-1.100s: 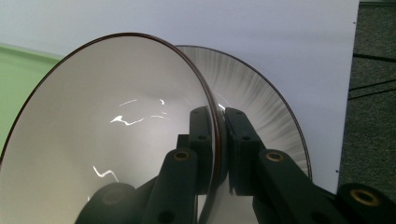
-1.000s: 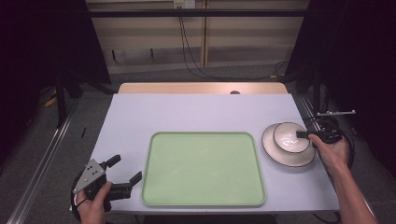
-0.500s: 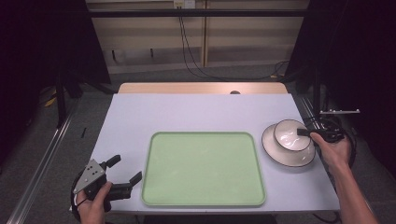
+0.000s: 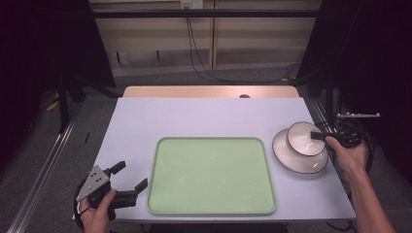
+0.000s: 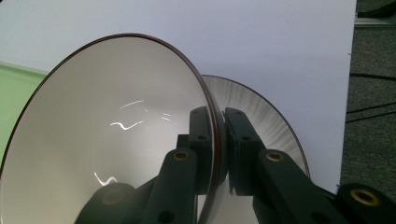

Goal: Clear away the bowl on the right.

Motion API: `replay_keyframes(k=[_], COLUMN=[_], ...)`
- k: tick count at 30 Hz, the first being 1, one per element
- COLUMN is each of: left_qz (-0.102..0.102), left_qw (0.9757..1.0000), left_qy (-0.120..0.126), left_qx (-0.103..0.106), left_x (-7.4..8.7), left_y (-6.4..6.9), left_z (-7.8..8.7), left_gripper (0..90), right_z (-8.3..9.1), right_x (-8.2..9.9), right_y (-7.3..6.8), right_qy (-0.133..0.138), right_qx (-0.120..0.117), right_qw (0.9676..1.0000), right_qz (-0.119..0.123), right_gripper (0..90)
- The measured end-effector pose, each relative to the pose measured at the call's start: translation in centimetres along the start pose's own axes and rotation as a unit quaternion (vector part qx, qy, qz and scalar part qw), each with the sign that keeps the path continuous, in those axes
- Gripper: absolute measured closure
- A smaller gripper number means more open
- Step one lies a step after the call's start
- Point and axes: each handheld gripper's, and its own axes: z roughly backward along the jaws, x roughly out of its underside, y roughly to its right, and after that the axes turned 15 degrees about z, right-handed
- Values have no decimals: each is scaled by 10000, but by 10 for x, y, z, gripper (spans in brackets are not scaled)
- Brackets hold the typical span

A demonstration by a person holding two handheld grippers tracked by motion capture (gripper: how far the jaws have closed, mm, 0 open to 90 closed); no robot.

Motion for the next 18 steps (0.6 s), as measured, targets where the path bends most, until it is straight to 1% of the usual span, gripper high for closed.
replay_keyframes(k=[6, 8, 9, 12, 13, 16, 17, 18], left_qz=[7, 4, 10, 27, 36, 26, 10, 13], left_qw=[10000, 10000, 10000, 10000, 10000, 10000, 10000, 10000], left_qy=[-4, 17, 27, 32, 38, 34, 23, 29], left_qx=[18, 23, -8, 14, 6, 24, -5, 21], left_x=[0, 0, 0, 0, 0, 0, 0, 0], left_y=[0, 0, 0, 0, 0, 0, 0, 0], left_z=[0, 0, 1, 1, 1, 1, 1, 1], left_gripper=[9, 9, 9, 9, 9, 9, 9, 9], right_z=[4, 5, 6, 7, 9, 11, 14, 15], right_x=[-2, -2, -3, -4, -5, -7, -10, -11], right_y=[-1, -2, -2, -3, -4, -5, -7, -8], right_qy=[115, 159, 204, 241, 314, 373, 431, 442], right_qx=[-24, -6, -23, -10, -29, -68, -75, -103], right_qw=[9999, 9999, 9998, 9997, 9995, 9993, 9990, 9990], right_qz=[64, 51, 55, 50, 45, 36, 45, 30], right_gripper=[825, 825, 825, 824, 824, 823, 824, 824])
